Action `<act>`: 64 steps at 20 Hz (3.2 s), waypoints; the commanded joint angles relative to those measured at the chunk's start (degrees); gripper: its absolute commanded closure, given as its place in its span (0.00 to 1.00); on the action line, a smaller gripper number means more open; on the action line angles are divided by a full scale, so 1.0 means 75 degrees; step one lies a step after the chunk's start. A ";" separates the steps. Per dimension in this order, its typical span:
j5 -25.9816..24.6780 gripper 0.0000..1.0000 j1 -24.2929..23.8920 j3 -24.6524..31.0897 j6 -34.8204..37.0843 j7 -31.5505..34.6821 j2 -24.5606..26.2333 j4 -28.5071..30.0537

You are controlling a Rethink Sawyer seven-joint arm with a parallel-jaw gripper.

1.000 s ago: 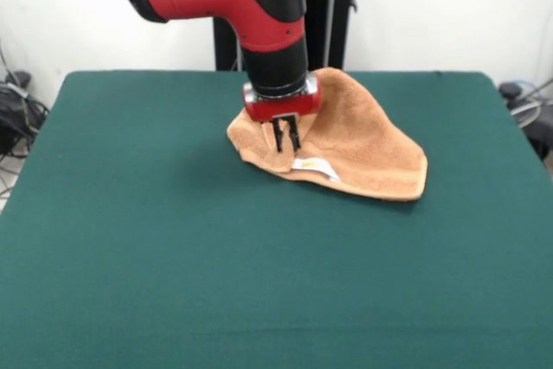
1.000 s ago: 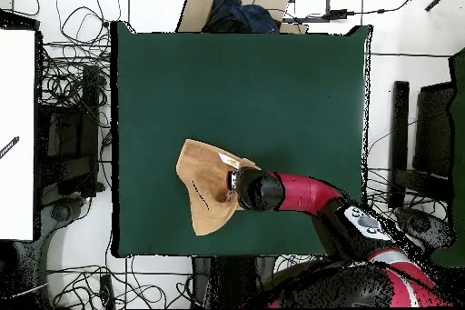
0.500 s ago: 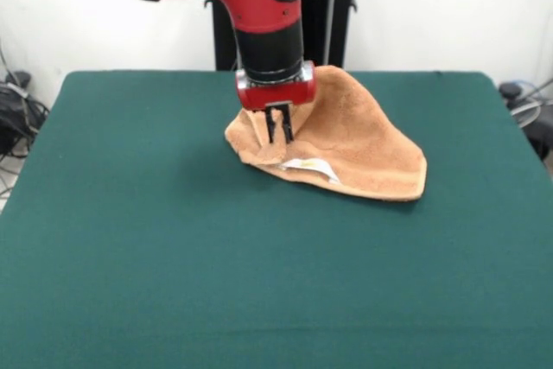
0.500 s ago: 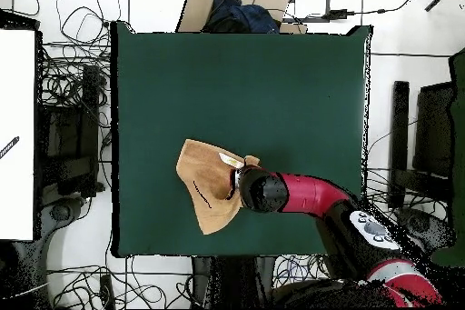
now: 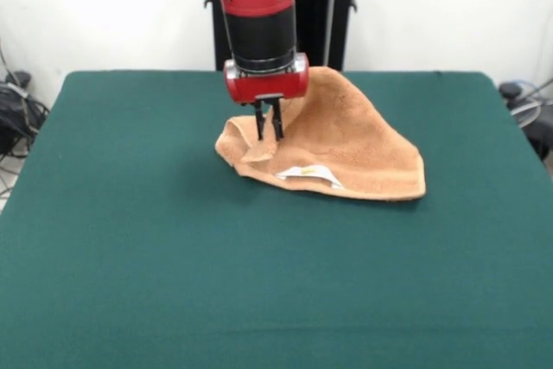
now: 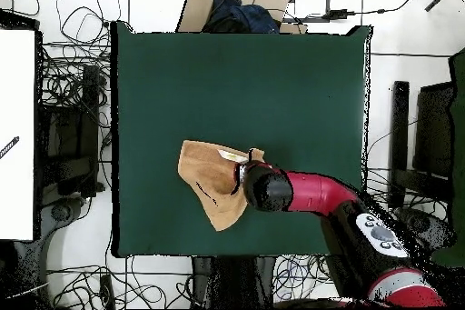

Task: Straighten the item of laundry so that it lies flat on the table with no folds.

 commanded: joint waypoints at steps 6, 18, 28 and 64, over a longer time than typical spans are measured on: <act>0.0104 1.00 0.0459 0.0076 -0.0014 0.1008 -0.0735 0.0197; 0.0296 1.00 0.0423 0.0642 0.1357 0.0092 -0.0598 -0.0762; -0.0133 1.00 -0.0482 0.0449 0.0159 0.0500 -0.1087 0.0981; 0.0058 1.00 -0.0137 -0.0148 -0.0695 0.1587 -0.2163 0.2554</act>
